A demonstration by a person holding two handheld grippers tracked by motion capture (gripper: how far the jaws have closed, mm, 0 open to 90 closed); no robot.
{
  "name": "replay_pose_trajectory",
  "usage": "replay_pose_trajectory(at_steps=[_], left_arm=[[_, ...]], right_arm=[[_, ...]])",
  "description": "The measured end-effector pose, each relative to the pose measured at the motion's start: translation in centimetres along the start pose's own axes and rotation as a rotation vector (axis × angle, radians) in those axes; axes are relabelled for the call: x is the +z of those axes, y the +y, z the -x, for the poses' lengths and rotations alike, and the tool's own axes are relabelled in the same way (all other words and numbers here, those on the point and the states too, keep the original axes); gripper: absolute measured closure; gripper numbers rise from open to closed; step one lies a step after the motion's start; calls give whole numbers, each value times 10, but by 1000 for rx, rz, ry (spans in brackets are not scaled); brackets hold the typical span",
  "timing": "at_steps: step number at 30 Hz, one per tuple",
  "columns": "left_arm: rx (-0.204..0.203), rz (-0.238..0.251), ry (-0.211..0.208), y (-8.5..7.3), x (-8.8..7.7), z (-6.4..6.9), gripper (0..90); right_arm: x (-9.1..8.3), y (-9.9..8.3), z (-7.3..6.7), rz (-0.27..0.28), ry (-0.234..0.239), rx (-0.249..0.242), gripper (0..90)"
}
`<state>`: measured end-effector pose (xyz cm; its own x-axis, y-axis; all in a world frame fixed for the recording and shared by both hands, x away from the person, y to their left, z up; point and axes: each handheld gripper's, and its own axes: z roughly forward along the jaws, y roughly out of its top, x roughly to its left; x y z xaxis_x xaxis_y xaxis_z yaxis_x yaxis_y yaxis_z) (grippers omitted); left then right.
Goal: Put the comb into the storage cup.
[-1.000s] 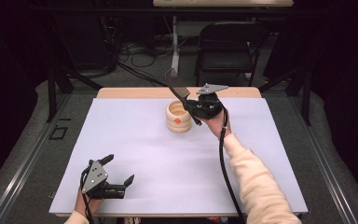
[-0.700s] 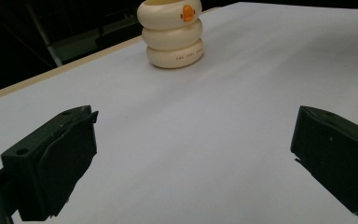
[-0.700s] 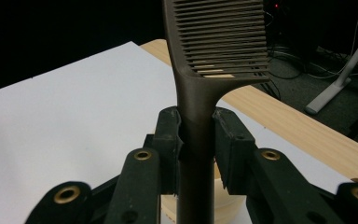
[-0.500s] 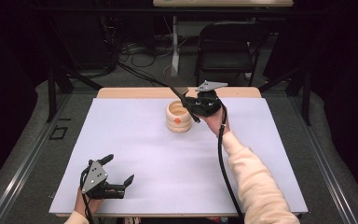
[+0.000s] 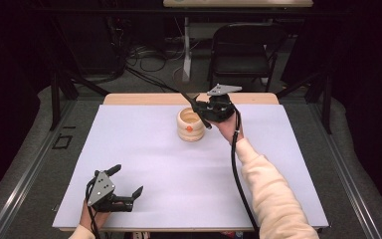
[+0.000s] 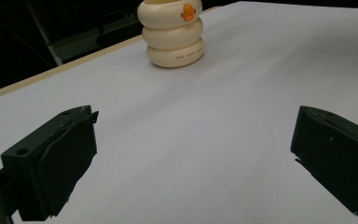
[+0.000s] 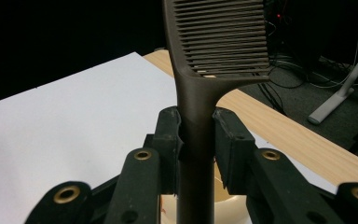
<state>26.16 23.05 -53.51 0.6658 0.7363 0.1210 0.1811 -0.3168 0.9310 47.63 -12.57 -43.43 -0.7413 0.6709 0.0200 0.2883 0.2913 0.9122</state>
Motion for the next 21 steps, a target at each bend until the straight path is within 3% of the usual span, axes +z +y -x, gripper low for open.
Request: replay_pose_trajectory(at_steps=[21], left_arm=[[-3, -3, -1, 0, 0, 0, 1]], right_arm=[[6, 7, -3, 20, 3, -11, 721]])
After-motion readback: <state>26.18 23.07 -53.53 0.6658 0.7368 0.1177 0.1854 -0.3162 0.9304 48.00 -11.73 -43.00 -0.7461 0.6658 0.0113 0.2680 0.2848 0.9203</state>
